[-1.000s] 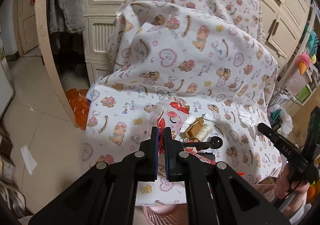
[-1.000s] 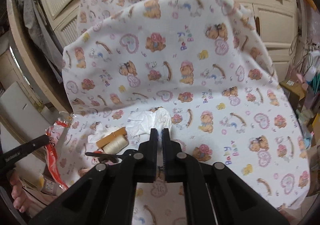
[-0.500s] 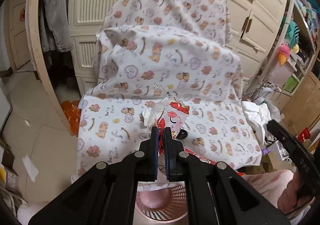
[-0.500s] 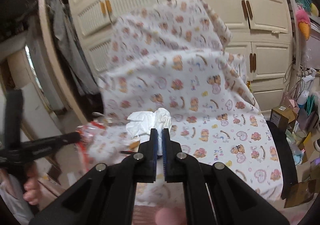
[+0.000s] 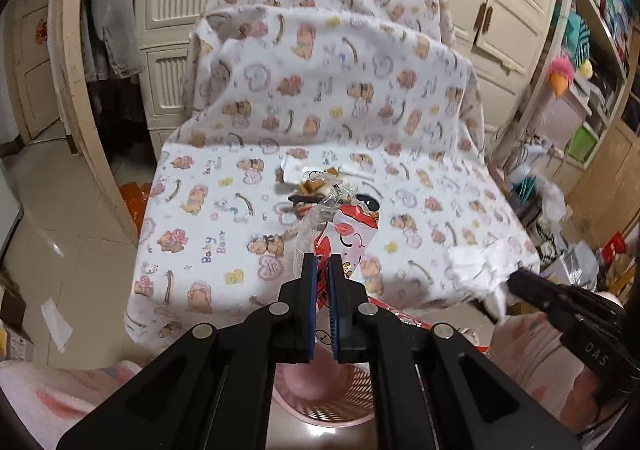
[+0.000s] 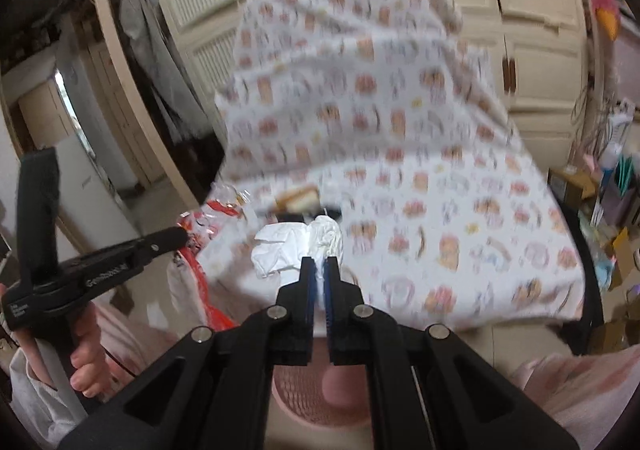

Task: Collect trash
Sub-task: 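Lift the wrapper and tissue off the sheet toward the pink wastebasket, then open both tools over the pink wastebasket, dropping wrapper and tissue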

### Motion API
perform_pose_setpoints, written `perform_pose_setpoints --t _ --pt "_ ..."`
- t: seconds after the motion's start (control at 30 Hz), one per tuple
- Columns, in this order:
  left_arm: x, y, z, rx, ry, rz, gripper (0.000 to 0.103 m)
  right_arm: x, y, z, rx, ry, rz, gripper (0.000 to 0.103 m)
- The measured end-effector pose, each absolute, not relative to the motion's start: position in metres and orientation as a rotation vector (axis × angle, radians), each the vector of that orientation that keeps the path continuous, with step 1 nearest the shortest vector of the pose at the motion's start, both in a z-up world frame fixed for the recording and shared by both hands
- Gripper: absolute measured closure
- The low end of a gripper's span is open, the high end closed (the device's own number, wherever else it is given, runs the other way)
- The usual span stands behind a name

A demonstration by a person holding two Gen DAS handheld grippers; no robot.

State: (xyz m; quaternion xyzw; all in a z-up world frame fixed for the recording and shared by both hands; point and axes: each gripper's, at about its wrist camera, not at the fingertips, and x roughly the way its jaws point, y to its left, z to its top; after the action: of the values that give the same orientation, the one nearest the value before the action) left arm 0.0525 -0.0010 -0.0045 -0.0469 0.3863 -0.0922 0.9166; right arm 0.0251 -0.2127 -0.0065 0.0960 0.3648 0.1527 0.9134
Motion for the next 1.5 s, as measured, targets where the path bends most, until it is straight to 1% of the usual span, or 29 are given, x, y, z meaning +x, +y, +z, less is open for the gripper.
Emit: perform_pose_setpoints --t 0.17,0.37,0.47,0.57,0.87,1.13,1.2,1.37,1.43,1.5 --pt "0.055 -0.006 -0.012 -0.087 0.805 -0.207 0.099 0.036 -0.209 -0.024 0.221 0.834 0.358 0.099" --pt "0.062 -0.009 -0.035 -0.133 0.988 -0.309 0.099 0.038 -0.203 -0.033 0.193 0.896 0.363 0.099" --pt "0.057 -0.021 -0.042 -0.065 1.011 -0.315 0.099 0.039 -0.198 -0.039 0.175 0.928 0.378 0.099" --pt "0.058 -0.033 -0.060 -0.016 1.067 -0.287 0.099 0.041 -0.193 -0.049 0.161 0.972 0.376 0.099" --pt "0.081 -0.061 -0.140 0.134 1.252 -0.253 0.097 0.062 -0.191 -0.099 0.195 1.146 0.323 0.099" --pt "0.084 -0.050 -0.189 0.068 1.448 -0.267 0.097 0.080 -0.198 -0.160 0.197 1.300 0.203 0.099" --pt "0.084 -0.047 -0.202 0.038 1.511 -0.279 0.095 0.085 -0.196 -0.177 0.158 1.338 0.163 0.099" --pt "0.084 -0.043 -0.223 0.097 1.563 -0.222 0.095 0.090 -0.199 -0.209 0.164 1.395 0.146 0.097" --pt "0.086 -0.042 -0.223 0.090 1.574 -0.218 0.092 0.091 -0.201 -0.215 0.183 1.409 0.147 0.097" --pt "0.086 -0.041 -0.221 0.089 1.575 -0.214 0.074 0.093 -0.203 -0.219 0.209 1.420 0.149 0.097"
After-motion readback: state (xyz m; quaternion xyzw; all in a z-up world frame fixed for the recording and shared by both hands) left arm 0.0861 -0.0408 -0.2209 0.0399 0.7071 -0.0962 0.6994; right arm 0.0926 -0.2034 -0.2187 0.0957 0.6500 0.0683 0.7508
